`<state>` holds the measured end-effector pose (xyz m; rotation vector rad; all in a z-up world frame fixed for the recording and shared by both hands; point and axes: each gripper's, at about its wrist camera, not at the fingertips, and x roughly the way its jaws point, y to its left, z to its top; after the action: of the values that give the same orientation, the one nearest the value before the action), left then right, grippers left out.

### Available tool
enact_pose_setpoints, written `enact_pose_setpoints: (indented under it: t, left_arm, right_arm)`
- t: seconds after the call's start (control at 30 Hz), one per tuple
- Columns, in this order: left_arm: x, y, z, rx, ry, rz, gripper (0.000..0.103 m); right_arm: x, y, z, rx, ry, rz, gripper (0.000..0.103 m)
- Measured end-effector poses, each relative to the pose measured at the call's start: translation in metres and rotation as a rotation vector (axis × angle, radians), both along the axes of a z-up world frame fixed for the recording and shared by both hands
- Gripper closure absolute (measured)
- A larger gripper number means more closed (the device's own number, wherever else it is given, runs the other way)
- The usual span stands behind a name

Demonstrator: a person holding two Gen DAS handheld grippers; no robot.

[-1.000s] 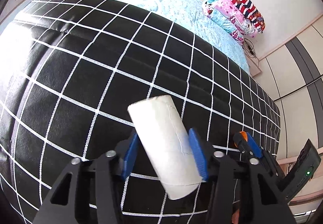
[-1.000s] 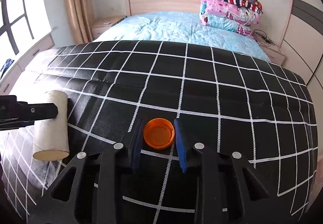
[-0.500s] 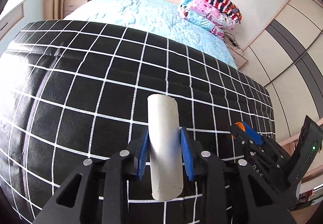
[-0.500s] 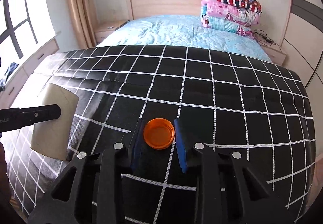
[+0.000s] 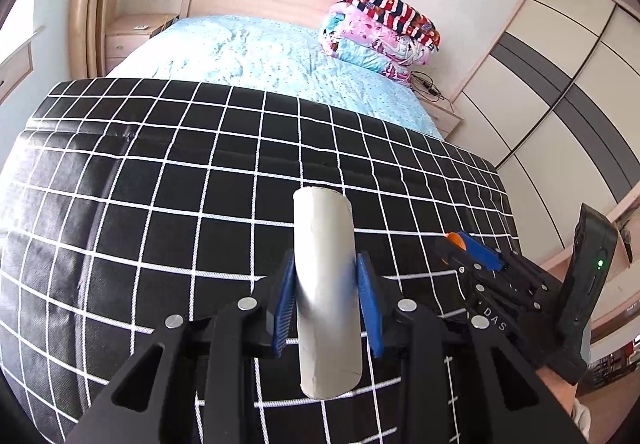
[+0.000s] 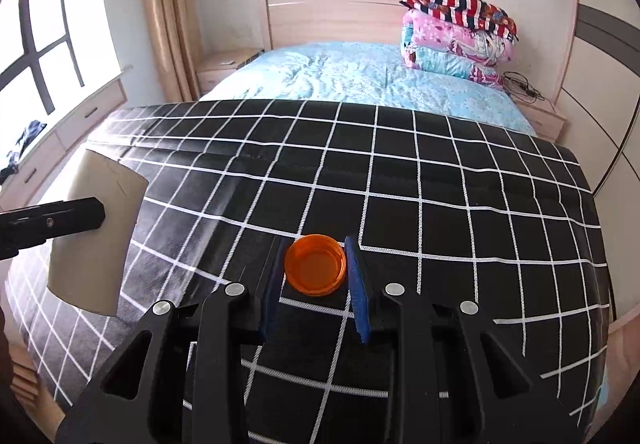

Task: Collect trash
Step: 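Carry the paper roll and orange cap in both tools over the trash bin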

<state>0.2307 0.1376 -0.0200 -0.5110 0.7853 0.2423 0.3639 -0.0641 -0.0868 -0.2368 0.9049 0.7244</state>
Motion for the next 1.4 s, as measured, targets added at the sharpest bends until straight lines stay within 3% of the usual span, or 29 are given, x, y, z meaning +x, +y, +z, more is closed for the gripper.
enact_pose_setpoints:
  t: [0.5, 0.87, 1.17, 1.4]
  left_arm:
    - [-0.067, -0.047, 0.030, 0.089, -0.075, -0.122, 0.074]
    - [-0.122, -0.075, 0.028, 0.143, -0.078, -0.212, 0.074]
    - [-0.158, -0.094, 0.023, 0.116, -0.092, -0.246, 0.074]
    - [-0.176, -0.111, 0.000, 0.087, -0.036, -0.297, 0.074]
  right_arm:
    - [-0.068, -0.023, 0.043, 0.053, -0.073, 0.097, 0.073]
    - [-0.133, -0.052, 0.069, 0.084, -0.102, 0.202, 0.073]
    - [-0.173, -0.068, 0.066, 0.099, -0.054, 0.275, 0.073]
    - [-0.197, -0.076, 0.048, 0.086, 0.005, 0.306, 0.073]
